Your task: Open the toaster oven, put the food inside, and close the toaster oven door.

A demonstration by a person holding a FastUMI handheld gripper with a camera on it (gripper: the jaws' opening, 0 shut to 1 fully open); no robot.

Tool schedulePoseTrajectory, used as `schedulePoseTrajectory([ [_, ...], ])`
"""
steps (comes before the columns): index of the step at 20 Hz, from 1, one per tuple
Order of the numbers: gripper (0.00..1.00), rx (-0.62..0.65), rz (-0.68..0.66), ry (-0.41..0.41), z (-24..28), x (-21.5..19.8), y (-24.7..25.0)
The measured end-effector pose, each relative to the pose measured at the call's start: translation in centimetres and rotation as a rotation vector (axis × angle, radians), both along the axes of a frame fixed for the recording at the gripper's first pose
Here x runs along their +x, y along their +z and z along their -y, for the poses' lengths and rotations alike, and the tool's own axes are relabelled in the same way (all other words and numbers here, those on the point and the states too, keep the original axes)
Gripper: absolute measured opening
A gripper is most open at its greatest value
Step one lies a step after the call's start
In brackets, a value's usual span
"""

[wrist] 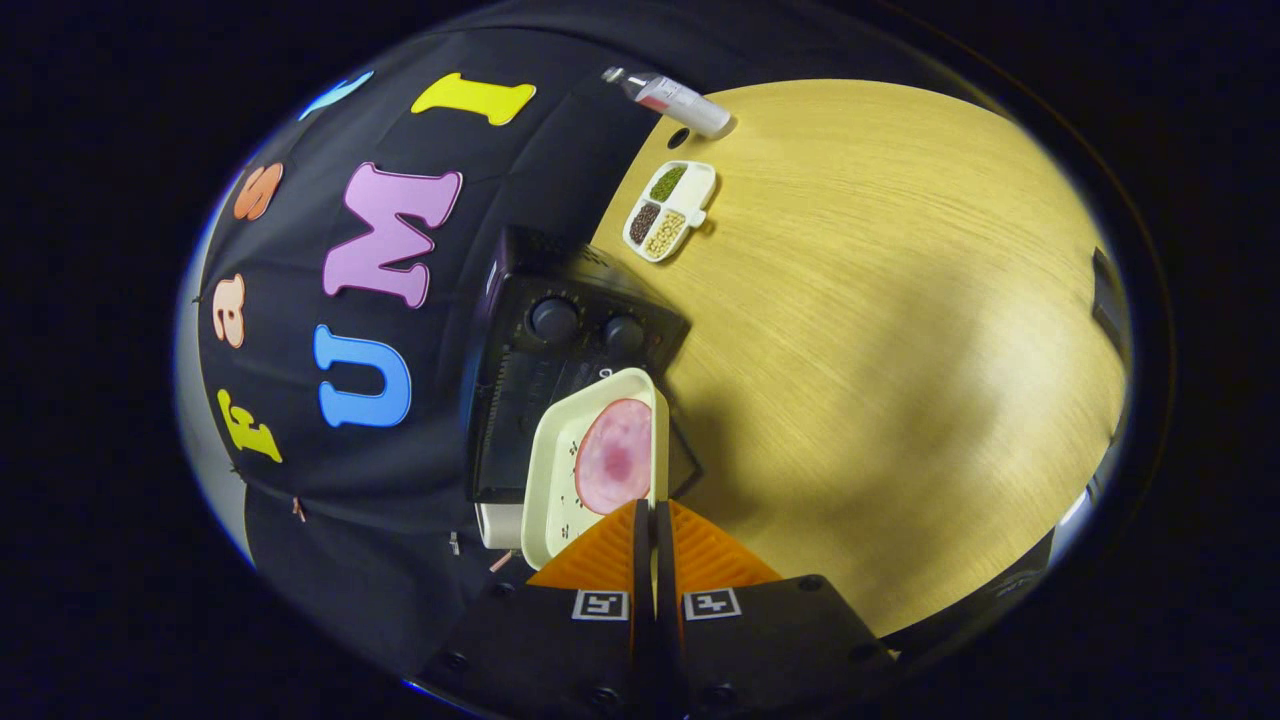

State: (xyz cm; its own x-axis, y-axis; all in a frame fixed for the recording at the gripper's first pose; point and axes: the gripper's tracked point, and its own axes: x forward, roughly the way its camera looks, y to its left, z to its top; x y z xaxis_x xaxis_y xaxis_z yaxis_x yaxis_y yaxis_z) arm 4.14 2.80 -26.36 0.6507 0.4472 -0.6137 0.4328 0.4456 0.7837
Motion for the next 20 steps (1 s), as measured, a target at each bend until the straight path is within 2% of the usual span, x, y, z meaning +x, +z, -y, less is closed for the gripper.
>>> schedulePoseTrajectory([
  [6, 0.06, 0.005, 0.039, -0.004, -4.9, 4.7, -0.3],
  [13, 0.06, 0.078, 0.059, -0.113, -8.3, 11.2, -2.2],
  [20, 0.06, 0.061, 0.067, -0.157, -9.7, 15.1, -4.0],
])
